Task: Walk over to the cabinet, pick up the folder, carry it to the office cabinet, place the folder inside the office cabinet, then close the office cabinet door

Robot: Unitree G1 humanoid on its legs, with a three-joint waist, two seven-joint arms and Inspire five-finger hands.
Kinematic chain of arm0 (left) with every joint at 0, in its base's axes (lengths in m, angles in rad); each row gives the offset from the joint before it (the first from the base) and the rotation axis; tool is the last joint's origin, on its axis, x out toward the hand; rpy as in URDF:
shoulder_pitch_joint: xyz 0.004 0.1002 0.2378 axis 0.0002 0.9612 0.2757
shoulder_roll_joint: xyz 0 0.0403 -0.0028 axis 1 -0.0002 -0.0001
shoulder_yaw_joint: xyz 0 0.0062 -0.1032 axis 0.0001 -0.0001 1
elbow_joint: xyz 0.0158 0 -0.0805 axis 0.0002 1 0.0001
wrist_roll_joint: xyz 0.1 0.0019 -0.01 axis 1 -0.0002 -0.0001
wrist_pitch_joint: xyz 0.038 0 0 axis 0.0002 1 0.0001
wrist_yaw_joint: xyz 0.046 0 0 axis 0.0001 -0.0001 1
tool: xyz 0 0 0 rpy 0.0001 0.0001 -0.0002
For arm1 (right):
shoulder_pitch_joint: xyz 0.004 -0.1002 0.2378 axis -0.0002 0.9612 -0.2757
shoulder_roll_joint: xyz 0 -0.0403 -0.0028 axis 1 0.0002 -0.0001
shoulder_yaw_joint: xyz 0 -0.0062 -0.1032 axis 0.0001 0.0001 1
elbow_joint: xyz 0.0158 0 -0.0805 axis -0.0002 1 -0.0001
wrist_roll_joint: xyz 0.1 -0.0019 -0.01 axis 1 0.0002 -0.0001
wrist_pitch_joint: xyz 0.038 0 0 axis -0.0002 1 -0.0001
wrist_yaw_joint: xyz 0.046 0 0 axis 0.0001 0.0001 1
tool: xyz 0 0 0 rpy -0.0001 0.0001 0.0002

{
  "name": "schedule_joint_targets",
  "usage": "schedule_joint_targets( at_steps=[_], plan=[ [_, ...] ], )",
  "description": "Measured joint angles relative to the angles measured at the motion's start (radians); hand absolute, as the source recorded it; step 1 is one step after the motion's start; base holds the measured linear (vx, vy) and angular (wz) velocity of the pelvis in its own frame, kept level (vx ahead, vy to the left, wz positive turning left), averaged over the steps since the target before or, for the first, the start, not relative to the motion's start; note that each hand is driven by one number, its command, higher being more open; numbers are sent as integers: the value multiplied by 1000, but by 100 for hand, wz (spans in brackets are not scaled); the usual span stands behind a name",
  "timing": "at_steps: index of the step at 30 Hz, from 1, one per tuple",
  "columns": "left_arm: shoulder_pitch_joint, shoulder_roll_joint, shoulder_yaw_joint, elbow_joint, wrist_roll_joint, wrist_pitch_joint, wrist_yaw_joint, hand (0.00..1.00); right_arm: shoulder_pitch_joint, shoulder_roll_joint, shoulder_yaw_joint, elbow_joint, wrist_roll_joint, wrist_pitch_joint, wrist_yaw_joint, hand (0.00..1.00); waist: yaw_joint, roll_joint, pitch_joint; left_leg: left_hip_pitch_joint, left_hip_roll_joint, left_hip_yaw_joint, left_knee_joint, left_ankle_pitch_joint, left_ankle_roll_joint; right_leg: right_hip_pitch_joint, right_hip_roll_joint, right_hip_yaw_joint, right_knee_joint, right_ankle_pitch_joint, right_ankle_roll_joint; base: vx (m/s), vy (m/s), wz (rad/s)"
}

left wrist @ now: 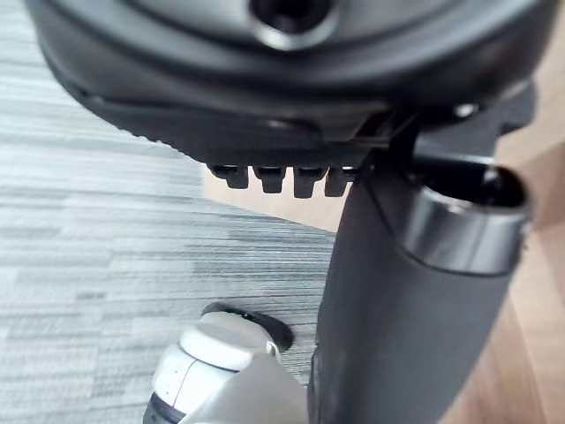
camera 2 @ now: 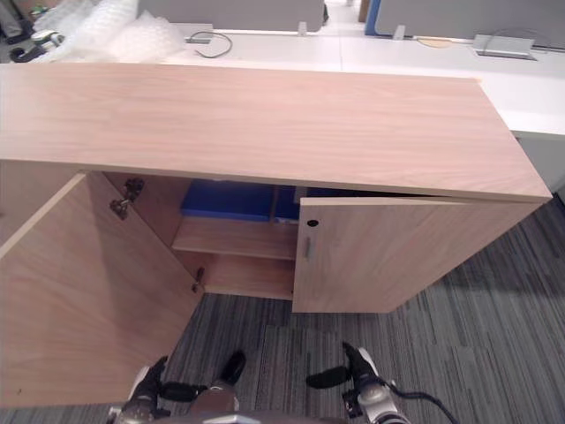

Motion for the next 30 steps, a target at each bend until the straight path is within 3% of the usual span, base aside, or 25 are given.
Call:
schedule_joint_targets(
  at_steps=[4,5,6,7,8,9,10,11,12,13,14,15,16,17,18,19,20,23,25,30],
  plan=[
    [31,-41,36,-26,-50,-1,9,100,43,26,-32,-20,61,11,-14,100,9,16,-6,15,44,1,-66,82,13,33,55,-117,37,-41,-47,-79,-254,76],
    [30,-46,36,-41,-52,0,14,100,46,29,-35,-21,65,11,-15,100,7,14,-5,9,44,27,-69,85,42,33,54,-151,54,-52,-55,-164,-216,117],
    [29,-61,51,-64,-70,2,22,100,57,45,-68,-36,98,10,-19,100,1,-6,-2,-52,46,198,27,50,102,33,30,-211,63,-55,-61,-99,-98,91],
    [29,-59,63,-66,-75,2,17,100,59,50,-84,-38,102,9,-19,100,1,-10,-2,-69,52,250,77,38,100,33,20,-222,65,-55,-61,-83,-103,90],
    [32,-64,77,-86,-103,3,25,100,64,67,-146,-37,145,11,-25,100,0,-19,-1,-119,83,505,326,-52,108,32,-8,-249,72,-52,-57,-4,-34,41],
    [33,-64,78,-91,-106,4,29,100,66,70,-158,-38,155,11,-27,100,-2,-16,-2,-124,96,552,365,-81,116,31,-9,-253,72,-50,-56,9,-13,53],
    [38,-79,78,-122,-109,4,40,100,78,71,-206,-42,199,16,-29,100,-4,1,-2,-137,149,707,517,-199,160,30,-11,-273,77,-47,-52,81,133,55],
    [35,-88,73,-130,-119,-1,39,100,86,76,-284,-44,245,21,-35,100,-5,15,-4,-136,180,809,593,-270,193,40,-14,-305,94,-48,-49,102,151,89],
    [37,-91,54,-141,-131,-2,32,100,89,86,-355,-57,275,26,-41,100,-12,33,-2,-138,178,855,587,-268,223,37,-10,-330,134,-51,-46,97,194,127],
    [45,-80,3,-158,-136,-22,18,100,94,94,-425,-60,296,28,-41,100,-27,38,-3,-129,133,824,502,-265,228,4,-10,-324,160,-75,-67,26,112,145],
    [34,-74,-26,-161,-136,-41,16,100,91,102,-442,-59,298,28,-41,100,-47,21,-3,-121,82,789,422,-235,228,-4,5,-315,98,-73,-82,-98,81,179],
    [8,-59,-75,-163,-136,-43,8,100,95,117,-449,-51,301,24,-38,100,-77,-24,-8,-100,17,791,359,-208,230,-10,-14,-301,32,-12,-96,-100,42,165],
    [15,-63,-141,-169,-150,-38,-9,100,100,120,-468,-33,304,15,-38,100,-73,-23,-21,-73,46,857,519,-284,218,-4,-43,-336,19,14,-60,-64,74,133],
    [33,-63,-242,-178,-140,-36,-29,100,98,109,-470,-34,334,15,-38,100,-75,0,-21,2,54,850,456,-347,149,6,-47,-354,19,23,-47,47,129,68],
    [38,-67,-292,-201,-133,-34,-53,100,92,104,-476,-38,346,16,-36,100,-76,19,-13,28,33,850,394,-358,177,13,-46,-361,12,28,-39,44,171,40],
    [62,-51,-373,-269,-123,-32,-92,100,78,104,-485,-31,368,19,-33,100,-83,14,-9,58,-16,848,306,-322,214,17,-66,-374,-6,41,-27,17,152,39],
    [95,-51,-408,-334,-128,-33,-131,100,79,102,-488,-27,380,26,-29,100,-84,15,-13,90,-59,837,207,-269,224,16,-83,-393,-20,73,-29,9,123,38],
    [132,-77,-424,-370,-136,-34,-201,100,78,91,-510,-19,394,31,-31,100,-96,38,-25,162,-106,803,4,-163,237,15,-89,-412,-37,139,-31,38,90,35],
    [131,-73,-398,-355,-138,-32,-225,100,75,92,-504,-18,393,32,-30,100,-96,37,-25,199,-114,795,-65,-125,235,21,-86,-412,-37,152,-18,33,66,12],
    [134,-41,-347,-316,-220,11,-235,100,66,90,-496,-8,389,43,-17,100,-106,34,-21,249,-120,796,-151,-80,228,40,-75,-414,-57,154,-18,-3,-14,-4]
  ],
)
